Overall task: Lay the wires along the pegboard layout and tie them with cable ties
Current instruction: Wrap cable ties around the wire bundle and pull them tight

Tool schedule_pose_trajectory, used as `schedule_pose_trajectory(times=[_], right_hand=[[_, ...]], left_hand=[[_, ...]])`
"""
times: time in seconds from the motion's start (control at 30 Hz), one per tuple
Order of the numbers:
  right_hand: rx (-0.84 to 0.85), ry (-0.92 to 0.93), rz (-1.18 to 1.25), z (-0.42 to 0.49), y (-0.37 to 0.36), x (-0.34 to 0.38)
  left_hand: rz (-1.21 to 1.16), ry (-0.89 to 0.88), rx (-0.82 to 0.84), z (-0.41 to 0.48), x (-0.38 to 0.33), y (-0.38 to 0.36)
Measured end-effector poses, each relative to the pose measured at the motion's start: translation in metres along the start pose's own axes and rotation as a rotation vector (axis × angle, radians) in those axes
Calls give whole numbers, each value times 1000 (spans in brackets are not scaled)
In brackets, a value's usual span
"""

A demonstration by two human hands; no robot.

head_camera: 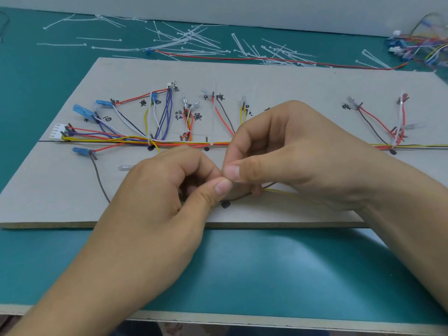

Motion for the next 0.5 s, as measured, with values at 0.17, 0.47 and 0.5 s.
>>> schedule_pose_trajectory(times=[0.17, 0.47, 0.5], right_hand=[[20, -13, -12, -2, 2, -1], [6, -46, 50, -5, 0, 0], [2, -46, 58, -5, -1, 0]], left_hand=[[-126, 52, -15, 2, 0, 0], [-249, 71, -32, 8, -2, -1], [-264, 69, -32, 8, -2, -1]])
Point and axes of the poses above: each hand's wrist, its own z-axis towards the middle knuckle, its own y-axis out of the back of the hand, x = y × z, the point moved 3 cm from there along z, towards the middle knuckle, and after that the axes turned 2 degrees about -y, right-handed, at the moved point
